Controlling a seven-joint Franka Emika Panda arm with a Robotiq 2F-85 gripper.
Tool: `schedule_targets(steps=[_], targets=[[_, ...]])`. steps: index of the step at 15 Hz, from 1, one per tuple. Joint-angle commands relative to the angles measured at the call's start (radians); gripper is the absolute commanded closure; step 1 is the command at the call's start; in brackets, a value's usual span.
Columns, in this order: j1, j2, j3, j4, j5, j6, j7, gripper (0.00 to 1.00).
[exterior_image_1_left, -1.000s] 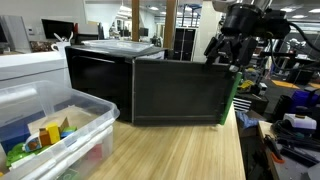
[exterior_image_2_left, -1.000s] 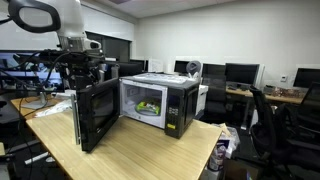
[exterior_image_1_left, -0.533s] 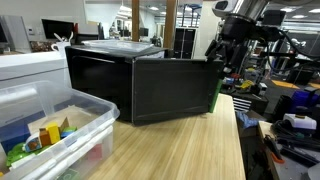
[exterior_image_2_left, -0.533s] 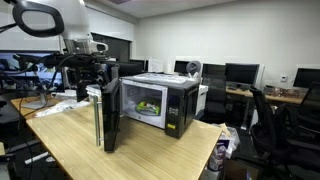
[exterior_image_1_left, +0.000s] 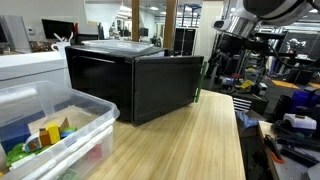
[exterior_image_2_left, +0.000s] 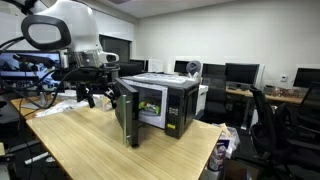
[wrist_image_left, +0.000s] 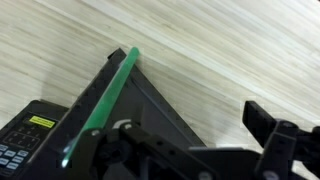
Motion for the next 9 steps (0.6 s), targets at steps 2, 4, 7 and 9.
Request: schedule_targets(steps=[2, 4, 7, 9], targets=[[-0.039, 0.140, -0.012, -0.001, -0.012, 0.162, -0.040, 0.00], [0.114, 0.202, -0.195, -0.001, -0.112, 0.230, 0.031, 0.00], [0.224, 0.244, -0.338, 0.001, -0.169, 0.263, 0.040, 0.00], [0.312, 0.281, -0.434, 0.009, -0.149, 0.277, 0.021, 0.00]])
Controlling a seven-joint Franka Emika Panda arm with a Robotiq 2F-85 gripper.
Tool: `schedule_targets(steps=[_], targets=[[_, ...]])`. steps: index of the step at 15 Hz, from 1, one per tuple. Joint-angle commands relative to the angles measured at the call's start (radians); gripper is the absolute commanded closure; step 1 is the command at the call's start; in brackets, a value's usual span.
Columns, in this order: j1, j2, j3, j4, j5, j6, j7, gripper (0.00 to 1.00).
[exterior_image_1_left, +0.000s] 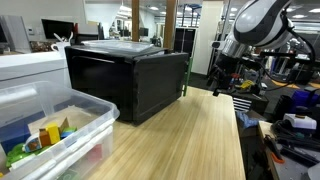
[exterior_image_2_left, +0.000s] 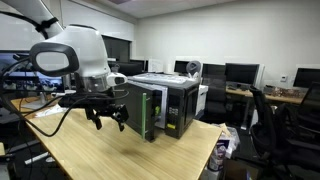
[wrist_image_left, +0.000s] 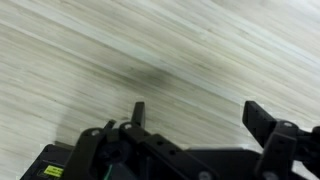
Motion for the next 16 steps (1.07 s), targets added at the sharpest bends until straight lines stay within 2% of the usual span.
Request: schedule_targets(steps=[1, 5, 16], targets=[[0.050, 0.050, -0.033, 0.021, 0.048, 0.040, -0.017, 0.00], [0.101, 0.071, -0.043, 0.057, 0.178, 0.020, -0.007, 0.00], [0.169, 0.133, -0.028, 0.197, 0.460, -0.014, 0.067, 0.00]])
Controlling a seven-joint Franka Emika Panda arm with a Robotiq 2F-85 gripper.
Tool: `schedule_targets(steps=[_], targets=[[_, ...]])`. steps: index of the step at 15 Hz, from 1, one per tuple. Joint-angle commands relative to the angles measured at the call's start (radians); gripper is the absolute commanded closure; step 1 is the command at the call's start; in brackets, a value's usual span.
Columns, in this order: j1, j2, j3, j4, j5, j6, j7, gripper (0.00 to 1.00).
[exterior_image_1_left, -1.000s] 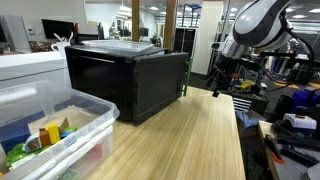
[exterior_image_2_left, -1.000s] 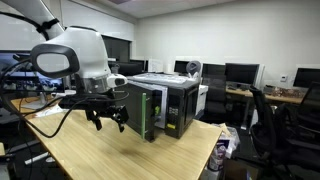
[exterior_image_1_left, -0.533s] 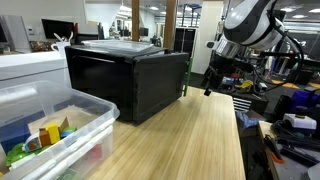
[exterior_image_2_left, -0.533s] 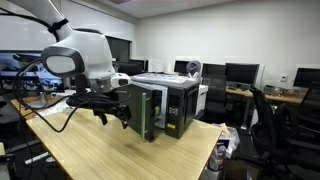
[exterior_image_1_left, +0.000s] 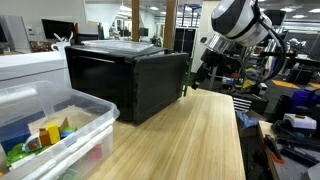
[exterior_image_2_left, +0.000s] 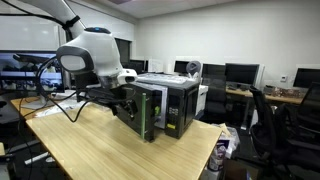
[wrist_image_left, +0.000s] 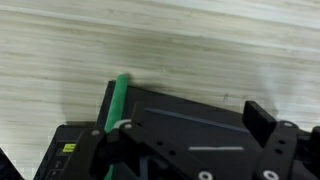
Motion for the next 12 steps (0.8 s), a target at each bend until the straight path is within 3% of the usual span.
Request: schedule_targets(steps=[1, 5, 12], targets=[[0.024, 0.020, 0.010, 0.050, 0.102, -0.021, 0.008, 0.00], [0.067, 0.028, 0.029, 0.101, 0.241, -0.028, 0.013, 0.00], [0.100, 0.086, 0.044, 0.183, 0.327, -0.008, 0.060, 0.00]])
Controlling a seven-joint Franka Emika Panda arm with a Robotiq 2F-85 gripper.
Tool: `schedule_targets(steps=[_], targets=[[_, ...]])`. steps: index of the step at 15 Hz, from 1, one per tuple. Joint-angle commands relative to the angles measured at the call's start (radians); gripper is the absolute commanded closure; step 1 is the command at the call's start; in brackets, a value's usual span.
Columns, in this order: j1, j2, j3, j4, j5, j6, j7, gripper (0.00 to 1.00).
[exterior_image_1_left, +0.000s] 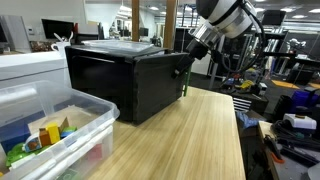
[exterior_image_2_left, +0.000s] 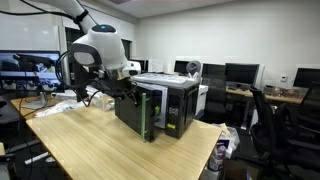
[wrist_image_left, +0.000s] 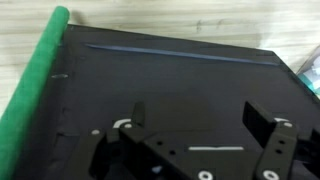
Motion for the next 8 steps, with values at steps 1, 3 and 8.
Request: schedule_targets(steps=[1, 3, 8], targets=[[0.009, 0.050, 0.009, 0.066, 0.054, 0.003, 0.032, 0.00], [0.011, 0.069, 0.012, 0.102, 0.079, 0.002, 0.037, 0.00], [0.019, 0.104, 0.022, 0.179, 0.100, -0.001, 0.077, 0.00]])
